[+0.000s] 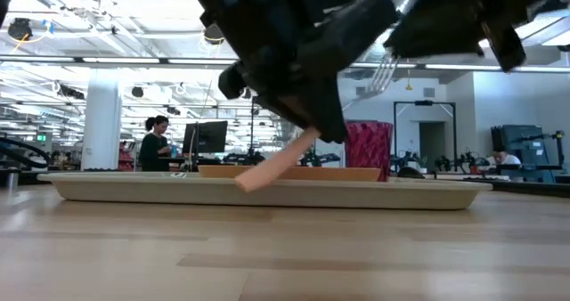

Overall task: Pick and place plate/cup/fork/spoon on tray
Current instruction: Put the orange fork on the gray serving tray to the left of the orange plate

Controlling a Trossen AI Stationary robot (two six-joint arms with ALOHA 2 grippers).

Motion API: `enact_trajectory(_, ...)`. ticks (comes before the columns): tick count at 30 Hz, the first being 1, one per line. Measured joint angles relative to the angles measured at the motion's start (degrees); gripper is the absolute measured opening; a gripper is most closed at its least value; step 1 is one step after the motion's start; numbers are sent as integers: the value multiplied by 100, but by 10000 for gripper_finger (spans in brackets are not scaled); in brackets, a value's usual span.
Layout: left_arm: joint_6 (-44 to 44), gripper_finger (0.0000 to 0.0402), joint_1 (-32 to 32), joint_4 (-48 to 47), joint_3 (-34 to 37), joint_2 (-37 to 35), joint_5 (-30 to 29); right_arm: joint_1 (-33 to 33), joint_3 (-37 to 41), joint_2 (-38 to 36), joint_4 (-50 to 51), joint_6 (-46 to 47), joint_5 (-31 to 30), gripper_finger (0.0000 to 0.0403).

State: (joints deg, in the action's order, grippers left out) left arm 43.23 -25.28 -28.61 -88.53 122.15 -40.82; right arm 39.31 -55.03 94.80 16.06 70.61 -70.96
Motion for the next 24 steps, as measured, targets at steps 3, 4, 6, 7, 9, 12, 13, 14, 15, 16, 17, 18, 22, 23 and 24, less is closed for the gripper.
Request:
enact_trajectory(3,15,40,-31,-274,0,-118,5,0,-309,0,14,-800,5,136)
enact_trajectory(4,41,39,-47,-373,0,-183,7,0,-424,0,9,-1055,5,143)
enact_trajectory(6,111,36,-84,-629,0,-339,-11,8,-646,0,18,-1542,8,148)
enact_trajectory(7,155,34,-106,-764,-2,-408,-44,21,-752,-18,27,-1786,8,146)
enact_trajectory(9,260,33,-144,-1052,-2,-532,-101,61,-911,-109,85,-2198,8,133)
enact_trajectory(12,394,35,-207,-1347,-2,-697,-201,116,-1049,-222,202,-2629,-27,101)
enact_trajectory(13,399,35,-207,-1353,-10,-719,-202,140,-1057,-283,215,-2773,-31,91)
enact_trajectory(14,399,35,-210,-1365,-13,-725,-185,164,-1076,-339,208,-2869,-25,82)
enact_trajectory(15,399,35,-211,-1417,-12,-725,-143,166,-1100,-396,187,-2901,-22,74)
enact_trajectory(16,395,35,-210,-1441,-9,-717,-95,160,-1109,-458,178,-2931,-11,69)
enact_trajectory(17,373,34,-210,-1428,-9,-700,-62,153,-1108,-509,189,-3010,21,65)
enact_trajectory(18,371,34,-210,-1421,10,-696,-34,147,-1107,-558,197,-3142,91,62)
enact_trajectory(22,531,34,-210,-1432,358,-725,52,166,-1105,-812,605,-3446,393,35)
enact_trajectory(23,586,34,-210,-1496,452,-774,99,170,-1107,-877,893,-3372,420,21)
enact_trajectory(24,680,34,-221,-1551,536,-850,116,174,-1093,-923,1231,-3127,424,12)
